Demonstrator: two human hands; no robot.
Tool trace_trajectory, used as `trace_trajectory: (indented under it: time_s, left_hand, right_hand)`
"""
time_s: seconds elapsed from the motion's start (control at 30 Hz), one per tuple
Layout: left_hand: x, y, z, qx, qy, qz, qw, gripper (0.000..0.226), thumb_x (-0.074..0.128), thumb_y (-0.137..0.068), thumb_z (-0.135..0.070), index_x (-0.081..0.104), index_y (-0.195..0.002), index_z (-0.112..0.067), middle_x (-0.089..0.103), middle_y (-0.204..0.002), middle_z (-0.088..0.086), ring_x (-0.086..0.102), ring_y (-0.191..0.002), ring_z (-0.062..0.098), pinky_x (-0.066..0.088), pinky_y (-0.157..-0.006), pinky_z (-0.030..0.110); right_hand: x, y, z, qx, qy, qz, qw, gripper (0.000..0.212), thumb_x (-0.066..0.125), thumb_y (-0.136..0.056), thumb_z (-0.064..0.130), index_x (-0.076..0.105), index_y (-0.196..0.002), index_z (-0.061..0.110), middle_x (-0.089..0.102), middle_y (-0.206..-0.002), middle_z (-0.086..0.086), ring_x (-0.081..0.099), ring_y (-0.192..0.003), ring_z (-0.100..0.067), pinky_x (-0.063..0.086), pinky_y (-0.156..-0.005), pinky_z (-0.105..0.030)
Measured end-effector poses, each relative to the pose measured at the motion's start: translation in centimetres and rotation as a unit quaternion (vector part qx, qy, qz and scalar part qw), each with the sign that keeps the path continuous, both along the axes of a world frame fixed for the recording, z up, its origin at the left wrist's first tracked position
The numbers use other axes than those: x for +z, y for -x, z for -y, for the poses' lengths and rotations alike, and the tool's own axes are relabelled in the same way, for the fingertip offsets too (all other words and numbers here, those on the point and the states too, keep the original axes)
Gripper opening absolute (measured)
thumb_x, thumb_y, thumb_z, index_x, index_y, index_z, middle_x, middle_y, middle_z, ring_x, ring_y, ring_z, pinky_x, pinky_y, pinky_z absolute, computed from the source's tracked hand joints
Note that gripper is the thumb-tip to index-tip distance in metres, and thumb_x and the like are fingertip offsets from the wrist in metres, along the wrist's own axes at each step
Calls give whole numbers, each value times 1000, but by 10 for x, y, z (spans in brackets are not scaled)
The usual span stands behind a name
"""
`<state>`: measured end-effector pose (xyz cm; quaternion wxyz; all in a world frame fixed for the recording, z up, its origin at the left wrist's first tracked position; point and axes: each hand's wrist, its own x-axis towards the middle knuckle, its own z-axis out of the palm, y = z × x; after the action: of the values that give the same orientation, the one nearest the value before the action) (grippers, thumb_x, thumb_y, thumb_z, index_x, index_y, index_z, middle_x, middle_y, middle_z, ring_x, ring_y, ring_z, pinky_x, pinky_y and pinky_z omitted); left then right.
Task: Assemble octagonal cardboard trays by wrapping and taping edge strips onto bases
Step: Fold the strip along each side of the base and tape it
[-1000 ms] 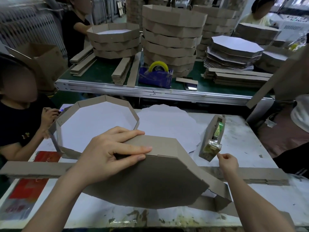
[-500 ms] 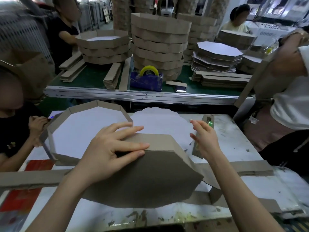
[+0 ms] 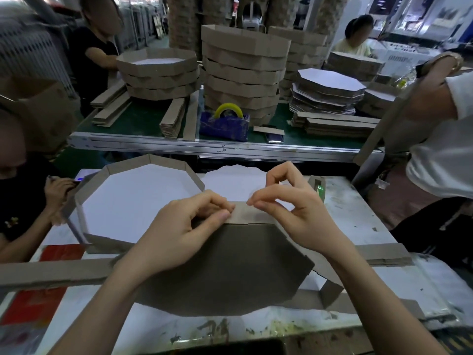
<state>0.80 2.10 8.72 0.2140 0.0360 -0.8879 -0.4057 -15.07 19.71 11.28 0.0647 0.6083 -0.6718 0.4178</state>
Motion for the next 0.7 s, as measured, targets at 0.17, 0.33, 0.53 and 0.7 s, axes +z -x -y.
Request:
trace_trajectory:
  time_s: [0.17, 0.33, 0.53, 0.7]
  left_hand:
    - [4, 0, 1, -15, -3, 10, 1000, 32, 38, -93, -58, 56, -114, -43, 66, -107, -27, 62, -103, 1, 53, -86, 40]
    - [3, -1, 2, -28, 0, 16, 999, 26, 44, -91, -54, 64, -98, -38, 67, -107, -27, 52, -119, -9, 49, -94, 41]
    - [2, -2, 1, -10, 5, 14, 1000, 12, 50, -91, -46, 58, -94, -37, 70, -101, -16, 61, -110, 3, 51, -85, 45]
    - [2, 0, -1, 6, 19, 6, 1000, 17, 47, -92, -49, 56, -104, -42, 69, -105, -21, 62, -105, 4, 53, -84, 40]
  right_hand:
    - [-5, -4, 3, 38, -27, -58, 997, 16, 65, -93, 18, 78, -102, 17, 40, -98, 2, 46, -89, -13, 40, -75, -20]
    - [-5, -4, 8, 42, -27, -104, 993, 20, 62, -95, 19, 77, -107, 22, 35, -100, 7, 44, -90, -13, 43, -74, -22]
    - [-5, 1, 9, 20, -36, -117, 992, 18, 63, -94, 21, 78, -104, 20, 38, -99, 6, 45, -90, -12, 44, -73, -23]
    - [-1, 1, 4, -17, -60, -111, 992, 19, 62, -93, 33, 79, -93, 23, 50, -118, 9, 48, -103, -12, 44, -84, -23]
